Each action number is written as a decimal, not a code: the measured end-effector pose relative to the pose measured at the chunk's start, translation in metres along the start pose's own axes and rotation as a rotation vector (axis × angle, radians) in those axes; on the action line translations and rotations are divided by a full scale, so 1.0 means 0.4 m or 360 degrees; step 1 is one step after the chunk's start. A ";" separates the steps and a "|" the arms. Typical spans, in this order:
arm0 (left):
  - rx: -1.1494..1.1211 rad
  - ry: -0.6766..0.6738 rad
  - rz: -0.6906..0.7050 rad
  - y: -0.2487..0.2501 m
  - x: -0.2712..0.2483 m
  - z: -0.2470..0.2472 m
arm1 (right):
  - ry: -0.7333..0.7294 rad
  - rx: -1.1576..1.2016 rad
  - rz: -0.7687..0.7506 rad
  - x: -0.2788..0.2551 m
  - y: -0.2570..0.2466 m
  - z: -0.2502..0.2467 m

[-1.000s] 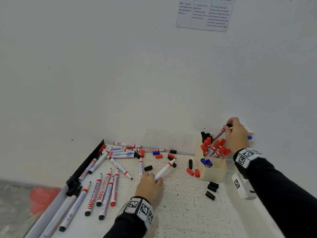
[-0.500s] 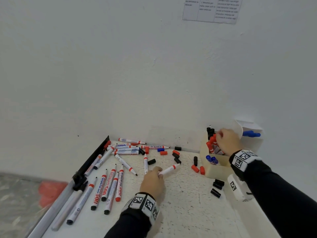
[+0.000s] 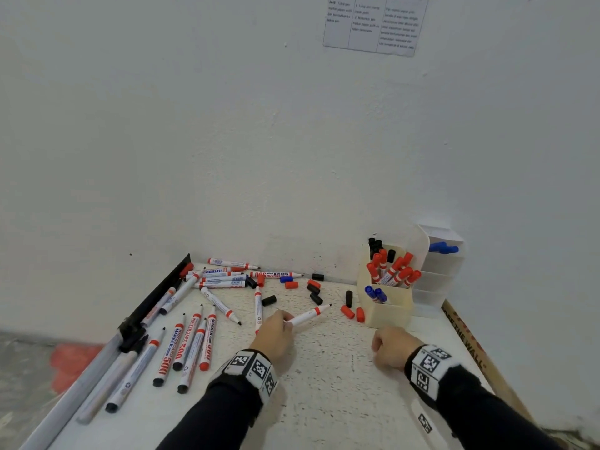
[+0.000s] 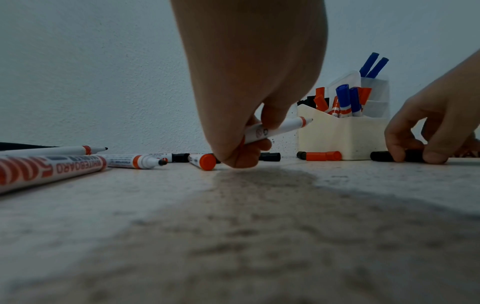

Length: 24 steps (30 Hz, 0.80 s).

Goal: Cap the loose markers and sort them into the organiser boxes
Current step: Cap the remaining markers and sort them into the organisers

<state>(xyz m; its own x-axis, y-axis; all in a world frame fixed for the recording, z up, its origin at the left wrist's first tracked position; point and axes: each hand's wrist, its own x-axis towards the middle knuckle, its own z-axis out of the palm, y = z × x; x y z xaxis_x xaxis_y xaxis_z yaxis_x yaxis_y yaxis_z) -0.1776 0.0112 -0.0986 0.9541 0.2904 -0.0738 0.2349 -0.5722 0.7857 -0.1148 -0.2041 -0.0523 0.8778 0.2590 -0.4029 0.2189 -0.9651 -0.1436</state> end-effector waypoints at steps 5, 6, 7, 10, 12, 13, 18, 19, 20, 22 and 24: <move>-0.0065 -0.0037 0.0017 0.004 -0.006 0.004 | 0.0177 0.0029 0.0033 0.037 0.016 0.042; -0.0075 -0.0036 0.0014 0.004 -0.007 0.004 | 0.0181 0.0038 0.0025 0.039 0.014 0.042; -0.0080 -0.0030 0.0013 0.003 -0.008 0.004 | 0.0207 0.0069 -0.0018 0.041 0.013 0.045; -0.0084 0.0020 -0.0017 0.000 -0.006 0.000 | 0.0414 0.0298 -0.0267 0.042 -0.002 0.053; -0.0068 0.0102 -0.0018 -0.004 0.001 -0.006 | 0.0551 0.0468 -0.0462 0.046 -0.021 0.055; -0.0074 0.0131 -0.0023 -0.005 0.003 -0.010 | 0.0554 0.0525 -0.0548 0.054 -0.031 0.055; -0.0123 0.0132 -0.0033 -0.002 0.003 -0.011 | 0.0413 0.0441 -0.0523 0.105 -0.076 0.049; -0.0138 0.0132 -0.0035 -0.002 0.003 -0.011 | 0.0383 0.0383 -0.0444 0.116 -0.080 0.047; -0.0155 0.0130 -0.0036 -0.002 0.003 -0.011 | 0.0327 0.0300 -0.0381 0.126 -0.083 0.045; -0.0171 0.0120 -0.0037 -0.003 0.003 -0.010 | 0.0210 0.0099 -0.0315 0.138 -0.087 0.046; -0.0161 0.0112 -0.0033 -0.004 0.003 -0.010 | 0.0210 0.0046 -0.0282 0.148 -0.090 0.053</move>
<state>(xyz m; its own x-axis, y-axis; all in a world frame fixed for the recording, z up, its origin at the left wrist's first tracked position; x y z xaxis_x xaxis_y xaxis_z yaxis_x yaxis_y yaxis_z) -0.1775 0.0155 -0.0976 0.9330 0.3564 -0.0501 0.2310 -0.4863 0.8427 -0.0796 -0.1531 -0.0900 0.8753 0.4156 -0.2474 0.3641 -0.9029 -0.2284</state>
